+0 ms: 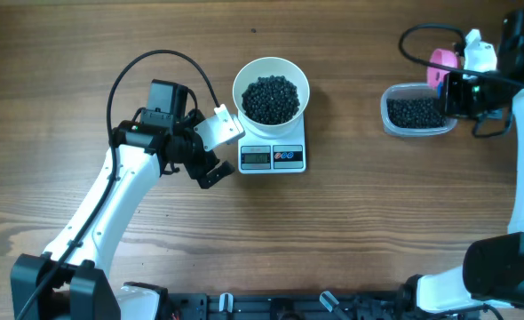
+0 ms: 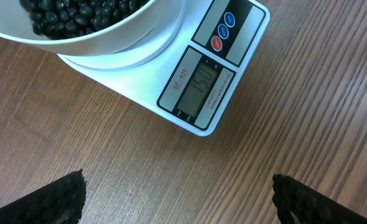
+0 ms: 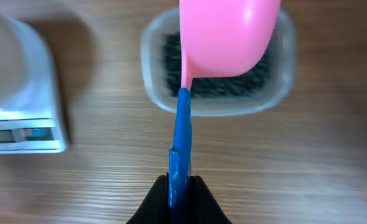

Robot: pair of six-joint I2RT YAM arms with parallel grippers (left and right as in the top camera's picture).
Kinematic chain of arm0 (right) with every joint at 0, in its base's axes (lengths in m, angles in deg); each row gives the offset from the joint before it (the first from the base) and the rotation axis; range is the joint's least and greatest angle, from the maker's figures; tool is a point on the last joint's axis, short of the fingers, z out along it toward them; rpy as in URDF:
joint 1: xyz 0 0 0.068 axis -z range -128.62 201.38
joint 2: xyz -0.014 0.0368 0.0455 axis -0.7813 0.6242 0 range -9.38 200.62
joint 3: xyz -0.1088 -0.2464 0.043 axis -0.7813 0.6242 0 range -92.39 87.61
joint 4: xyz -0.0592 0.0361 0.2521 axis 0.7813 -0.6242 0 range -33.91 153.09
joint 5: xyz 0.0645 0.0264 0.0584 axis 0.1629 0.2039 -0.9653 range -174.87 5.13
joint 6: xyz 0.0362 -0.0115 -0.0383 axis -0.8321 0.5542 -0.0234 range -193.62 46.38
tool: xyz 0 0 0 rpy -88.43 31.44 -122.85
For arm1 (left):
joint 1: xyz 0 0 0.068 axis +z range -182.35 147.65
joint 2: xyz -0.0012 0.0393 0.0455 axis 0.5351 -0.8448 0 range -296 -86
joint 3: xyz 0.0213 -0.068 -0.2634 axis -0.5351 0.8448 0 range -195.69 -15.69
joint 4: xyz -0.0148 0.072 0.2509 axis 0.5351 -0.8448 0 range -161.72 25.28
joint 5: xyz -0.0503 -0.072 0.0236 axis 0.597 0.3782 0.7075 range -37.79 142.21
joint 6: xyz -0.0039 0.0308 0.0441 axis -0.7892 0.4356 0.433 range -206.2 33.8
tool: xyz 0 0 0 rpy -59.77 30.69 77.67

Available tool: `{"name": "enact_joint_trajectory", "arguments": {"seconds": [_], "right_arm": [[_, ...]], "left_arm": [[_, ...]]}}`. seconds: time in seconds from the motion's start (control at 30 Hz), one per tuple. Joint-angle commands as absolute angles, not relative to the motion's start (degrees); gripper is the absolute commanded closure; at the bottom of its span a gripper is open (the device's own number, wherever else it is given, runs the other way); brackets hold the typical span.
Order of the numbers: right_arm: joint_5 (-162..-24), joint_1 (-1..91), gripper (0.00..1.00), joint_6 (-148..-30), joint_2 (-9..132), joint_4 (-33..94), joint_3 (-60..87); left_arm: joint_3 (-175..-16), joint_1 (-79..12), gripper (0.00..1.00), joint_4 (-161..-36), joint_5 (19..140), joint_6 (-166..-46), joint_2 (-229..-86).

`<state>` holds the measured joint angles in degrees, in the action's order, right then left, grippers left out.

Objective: Scoop item into bowl and weigh 150g on scale
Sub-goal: 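Move the scoop back over the bean tub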

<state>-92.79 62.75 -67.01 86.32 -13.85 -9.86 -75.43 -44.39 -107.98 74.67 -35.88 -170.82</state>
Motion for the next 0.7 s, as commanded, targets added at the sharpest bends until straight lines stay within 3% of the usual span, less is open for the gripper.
{"name": "enact_joint_trajectory", "arguments": {"seconds": [0.0, 0.33, 0.53, 0.67], "right_arm": [[-79.37, 60.52, 0.96, -70.72, 86.03, -13.85, -8.7], [-60.64, 51.8, 0.96, -75.07, 86.08, -16.0, -8.27], [-61.36, 51.76, 0.96, -76.01, 86.1, -16.3, -8.27], [-70.69, 52.46, 0.96, -76.91, 86.1, -14.92, -8.27]], "left_arm": [[-75.63, -44.17, 0.0, -107.83, 75.98, -35.2, -171.19], [-75.63, -44.17, 0.0, -107.83, 75.98, -35.2, -171.19], [-75.63, -44.17, 0.0, -107.83, 75.98, -35.2, -171.19], [-75.63, -44.17, 0.0, -107.83, 75.98, -35.2, -171.19]]}}
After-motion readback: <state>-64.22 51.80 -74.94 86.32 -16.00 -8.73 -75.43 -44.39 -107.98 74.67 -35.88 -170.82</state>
